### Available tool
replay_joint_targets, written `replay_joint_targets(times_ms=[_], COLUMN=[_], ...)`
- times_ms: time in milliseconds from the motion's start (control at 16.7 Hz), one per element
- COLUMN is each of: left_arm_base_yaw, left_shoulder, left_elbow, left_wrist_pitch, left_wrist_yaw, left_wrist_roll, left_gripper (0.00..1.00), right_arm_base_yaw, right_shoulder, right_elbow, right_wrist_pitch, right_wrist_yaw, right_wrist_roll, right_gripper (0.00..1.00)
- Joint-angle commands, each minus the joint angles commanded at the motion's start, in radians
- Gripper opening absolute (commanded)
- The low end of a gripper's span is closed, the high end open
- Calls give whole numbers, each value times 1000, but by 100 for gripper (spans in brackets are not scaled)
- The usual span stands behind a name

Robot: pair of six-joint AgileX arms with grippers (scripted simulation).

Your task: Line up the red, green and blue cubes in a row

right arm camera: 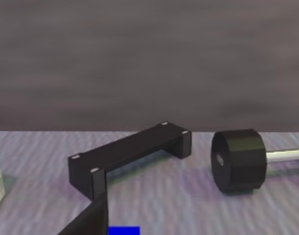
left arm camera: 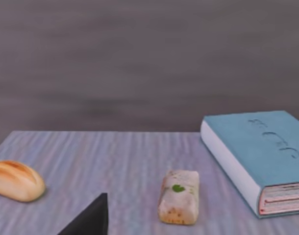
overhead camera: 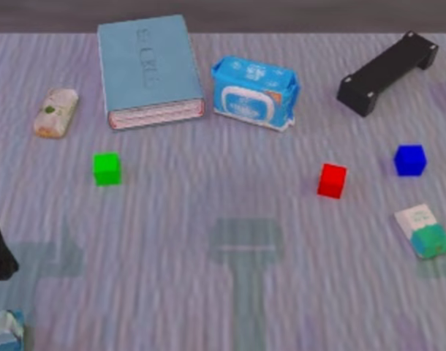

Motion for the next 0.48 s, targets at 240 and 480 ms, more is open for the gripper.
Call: replay_joint_targets(times_ms=[240, 480], left_arm_base_yaw=[0, 0], left_shoulder=[0, 0], left_elbow=[0, 0], left_wrist_pitch=[0, 0], left_wrist_yaw=[0, 0], left_wrist_roll=[0, 0], left_gripper=[100, 100], right_arm_base_yaw=[7, 46], right_shoulder=[30, 217], right_elbow=[30, 215], right_wrist_pitch=[-21, -138], right_wrist_yaw=[0, 0], right_wrist_roll=[-15, -99], right_gripper=[100, 100])
